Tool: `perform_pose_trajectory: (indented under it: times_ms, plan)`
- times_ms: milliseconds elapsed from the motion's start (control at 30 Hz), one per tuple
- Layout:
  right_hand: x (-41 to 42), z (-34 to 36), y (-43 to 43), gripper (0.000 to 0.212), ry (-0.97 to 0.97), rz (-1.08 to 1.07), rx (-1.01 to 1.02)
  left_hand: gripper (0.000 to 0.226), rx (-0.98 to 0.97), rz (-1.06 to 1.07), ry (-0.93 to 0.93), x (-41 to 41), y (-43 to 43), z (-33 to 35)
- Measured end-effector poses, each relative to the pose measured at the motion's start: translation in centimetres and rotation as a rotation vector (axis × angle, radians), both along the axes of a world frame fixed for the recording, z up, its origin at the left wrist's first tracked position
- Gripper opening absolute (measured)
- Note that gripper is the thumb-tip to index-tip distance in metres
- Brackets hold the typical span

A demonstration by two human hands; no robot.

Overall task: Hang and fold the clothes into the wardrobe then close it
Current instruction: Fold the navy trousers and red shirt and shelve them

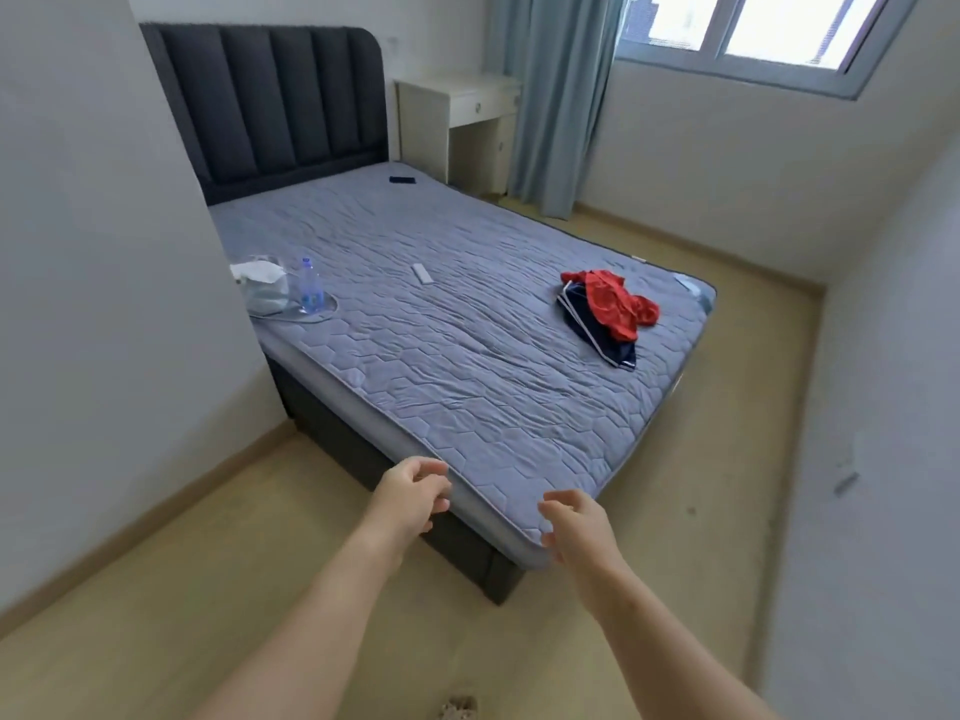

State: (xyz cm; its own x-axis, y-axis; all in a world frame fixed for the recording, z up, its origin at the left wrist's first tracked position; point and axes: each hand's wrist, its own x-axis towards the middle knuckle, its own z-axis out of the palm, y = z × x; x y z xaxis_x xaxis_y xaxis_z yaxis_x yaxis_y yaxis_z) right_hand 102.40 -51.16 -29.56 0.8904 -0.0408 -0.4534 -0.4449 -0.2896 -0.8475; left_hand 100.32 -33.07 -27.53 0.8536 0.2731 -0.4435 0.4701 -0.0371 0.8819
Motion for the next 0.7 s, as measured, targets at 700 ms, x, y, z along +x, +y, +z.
perform_pose_trajectory:
  times_ms: [700]
  plan:
    - [33.7, -2.0, -24.8, 0.013, 0.074, -0.361, 0.015, 0.017, 0.143, -0.53, 0.03, 42.2, -29.1, -2.8]
